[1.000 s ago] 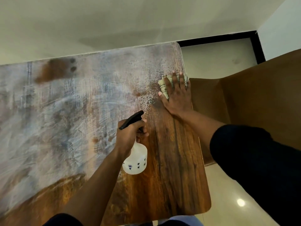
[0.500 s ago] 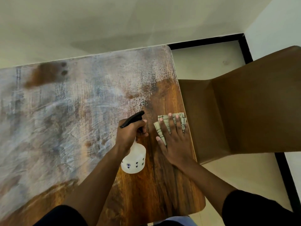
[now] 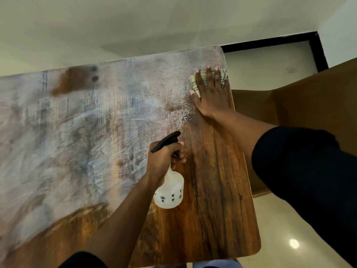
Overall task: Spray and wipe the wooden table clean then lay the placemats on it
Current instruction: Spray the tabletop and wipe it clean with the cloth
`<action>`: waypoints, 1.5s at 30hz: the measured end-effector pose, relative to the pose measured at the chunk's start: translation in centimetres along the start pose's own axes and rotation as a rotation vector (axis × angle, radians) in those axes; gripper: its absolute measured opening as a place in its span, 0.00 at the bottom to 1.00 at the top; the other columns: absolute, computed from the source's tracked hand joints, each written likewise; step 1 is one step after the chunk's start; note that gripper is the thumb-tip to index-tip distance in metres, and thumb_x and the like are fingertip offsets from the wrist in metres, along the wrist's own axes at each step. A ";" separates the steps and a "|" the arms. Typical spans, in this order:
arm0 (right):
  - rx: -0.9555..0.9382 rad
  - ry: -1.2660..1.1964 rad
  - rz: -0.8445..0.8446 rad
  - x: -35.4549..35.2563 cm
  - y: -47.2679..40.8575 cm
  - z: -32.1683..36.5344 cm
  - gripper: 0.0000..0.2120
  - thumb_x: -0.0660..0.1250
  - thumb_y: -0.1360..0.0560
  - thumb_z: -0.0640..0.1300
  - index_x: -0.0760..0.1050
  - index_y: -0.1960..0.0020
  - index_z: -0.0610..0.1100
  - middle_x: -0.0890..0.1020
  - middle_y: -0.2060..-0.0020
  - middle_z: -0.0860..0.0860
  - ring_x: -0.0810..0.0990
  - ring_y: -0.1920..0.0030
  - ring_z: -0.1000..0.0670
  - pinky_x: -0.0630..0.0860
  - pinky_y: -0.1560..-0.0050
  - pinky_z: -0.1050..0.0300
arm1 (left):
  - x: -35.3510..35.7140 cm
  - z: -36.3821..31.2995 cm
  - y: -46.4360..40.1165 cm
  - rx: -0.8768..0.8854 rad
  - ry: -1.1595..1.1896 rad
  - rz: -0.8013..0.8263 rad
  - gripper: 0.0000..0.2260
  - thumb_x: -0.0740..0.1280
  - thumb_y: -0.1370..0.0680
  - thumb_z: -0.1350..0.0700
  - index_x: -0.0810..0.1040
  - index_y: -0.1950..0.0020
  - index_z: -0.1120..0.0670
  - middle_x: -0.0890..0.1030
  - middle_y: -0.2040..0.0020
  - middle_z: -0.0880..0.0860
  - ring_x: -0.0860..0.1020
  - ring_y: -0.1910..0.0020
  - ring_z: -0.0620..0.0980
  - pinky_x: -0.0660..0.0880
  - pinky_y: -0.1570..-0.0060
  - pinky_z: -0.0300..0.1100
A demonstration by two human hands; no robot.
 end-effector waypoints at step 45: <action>0.094 -0.040 -0.122 0.5 -0.6 -3.0 0.37 0.44 0.17 0.66 0.40 0.14 0.51 0.40 0.16 0.41 0.39 0.16 0.38 0.44 0.19 0.31 | 0.4 -10.0 -9.0 0.022 0.080 -0.055 0.12 0.67 0.23 0.64 0.85 0.52 0.49 0.76 0.68 0.56 0.76 0.72 0.54 0.71 0.75 0.41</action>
Point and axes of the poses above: each hand's wrist, its own y-axis away from the middle knuckle, its own x-axis out of the palm, z = x × y, the point moved 5 cm from there along -y, towards the middle knuckle
